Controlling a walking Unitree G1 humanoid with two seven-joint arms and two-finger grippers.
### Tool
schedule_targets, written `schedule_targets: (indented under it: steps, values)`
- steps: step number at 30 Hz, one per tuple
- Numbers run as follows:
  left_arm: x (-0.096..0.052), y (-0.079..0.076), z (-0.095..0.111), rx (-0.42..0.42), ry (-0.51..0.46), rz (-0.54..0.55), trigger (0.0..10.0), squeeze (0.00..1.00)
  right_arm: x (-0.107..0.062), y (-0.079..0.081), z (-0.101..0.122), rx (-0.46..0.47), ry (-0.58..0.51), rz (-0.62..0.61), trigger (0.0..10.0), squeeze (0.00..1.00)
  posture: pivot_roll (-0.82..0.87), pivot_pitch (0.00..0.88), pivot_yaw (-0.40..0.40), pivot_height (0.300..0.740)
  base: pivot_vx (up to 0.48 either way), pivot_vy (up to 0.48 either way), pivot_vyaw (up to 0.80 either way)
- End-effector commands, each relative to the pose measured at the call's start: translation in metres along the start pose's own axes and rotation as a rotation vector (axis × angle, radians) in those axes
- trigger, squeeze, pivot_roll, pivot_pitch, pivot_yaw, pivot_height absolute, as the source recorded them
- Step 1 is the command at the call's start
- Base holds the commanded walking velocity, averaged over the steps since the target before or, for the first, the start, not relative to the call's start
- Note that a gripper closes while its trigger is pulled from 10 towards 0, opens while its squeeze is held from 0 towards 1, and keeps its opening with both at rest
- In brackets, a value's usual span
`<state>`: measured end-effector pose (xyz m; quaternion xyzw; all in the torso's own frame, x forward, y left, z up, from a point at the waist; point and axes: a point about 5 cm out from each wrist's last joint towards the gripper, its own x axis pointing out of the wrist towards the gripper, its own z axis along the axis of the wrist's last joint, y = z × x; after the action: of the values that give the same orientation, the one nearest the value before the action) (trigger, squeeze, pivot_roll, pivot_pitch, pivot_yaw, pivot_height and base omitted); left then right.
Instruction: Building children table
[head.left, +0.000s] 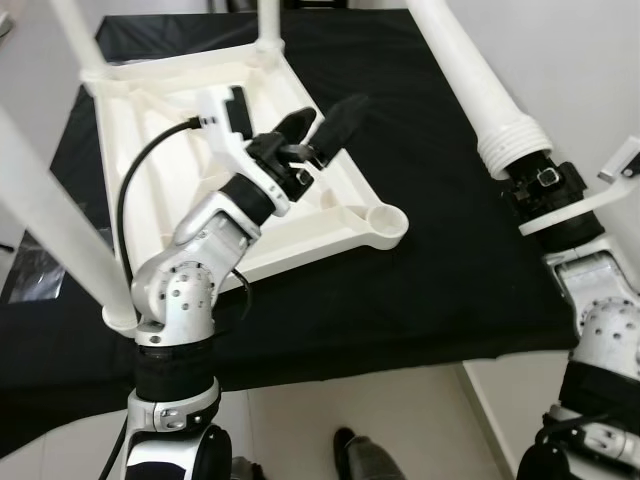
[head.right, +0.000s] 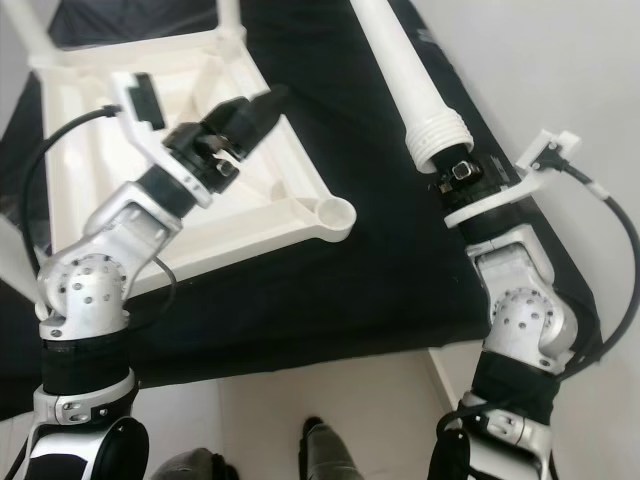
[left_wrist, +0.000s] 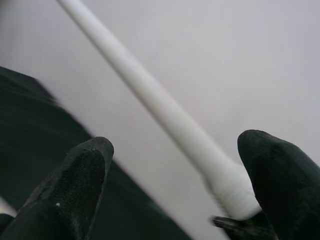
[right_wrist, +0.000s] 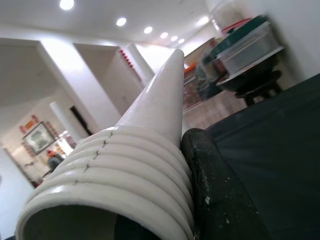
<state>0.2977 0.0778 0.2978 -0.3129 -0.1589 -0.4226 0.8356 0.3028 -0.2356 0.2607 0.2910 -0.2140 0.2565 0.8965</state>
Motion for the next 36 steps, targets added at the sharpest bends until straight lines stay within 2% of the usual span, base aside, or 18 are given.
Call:
schedule_targets:
  steps: [1,5,10,21,24,30,33,36]
  values:
    - [-0.006,-0.001,0.000,-0.040,0.005,-0.025,10.0,0.00,0.001,0.007,0.002,0.016,-0.018,0.043,10.0,0.00,0.02,0.163,-0.051,0.740,0.000,0.000,-0.80]
    - [-0.006,-0.002,-0.002,-0.088,0.013,-0.037,10.0,0.00,-0.001,0.007,0.002,0.032,-0.027,0.051,10.0,0.00,0.02,0.167,-0.050,0.740,0.000,0.000,-0.80]
    - [-0.006,-0.002,-0.002,-0.109,0.014,-0.040,10.0,0.00,-0.001,0.009,0.001,0.046,-0.027,0.061,10.0,0.00,0.02,0.167,-0.049,0.740,0.000,0.000,-0.80]
    - [-0.008,-0.003,0.000,-0.160,0.030,-0.035,10.0,0.00,0.002,0.023,-0.027,0.113,0.033,0.119,10.0,0.00,0.03,0.161,-0.031,0.740,0.000,0.000,-0.80]
    - [-0.010,-0.004,0.003,-0.184,0.035,-0.060,10.0,0.00,0.001,0.028,-0.039,0.142,0.046,0.126,10.0,0.00,0.04,0.146,-0.011,0.740,0.000,0.000,-0.80]
    - [-0.011,-0.007,0.007,-0.210,0.037,-0.101,10.0,0.00,0.001,0.032,-0.046,0.156,0.051,0.133,10.0,0.00,0.04,0.142,-0.006,0.740,0.000,0.000,-0.80]
    - [-0.010,-0.004,0.018,-0.243,0.017,-0.126,10.0,0.00,0.001,0.043,-0.064,0.209,0.044,0.160,10.0,0.00,0.06,0.097,0.035,0.740,0.000,0.000,0.00]
    - [-0.010,-0.002,0.022,-0.245,0.012,-0.125,10.0,0.00,0.002,0.046,-0.068,0.222,0.038,0.168,10.0,0.00,0.06,0.097,0.035,0.740,0.000,0.000,0.00]
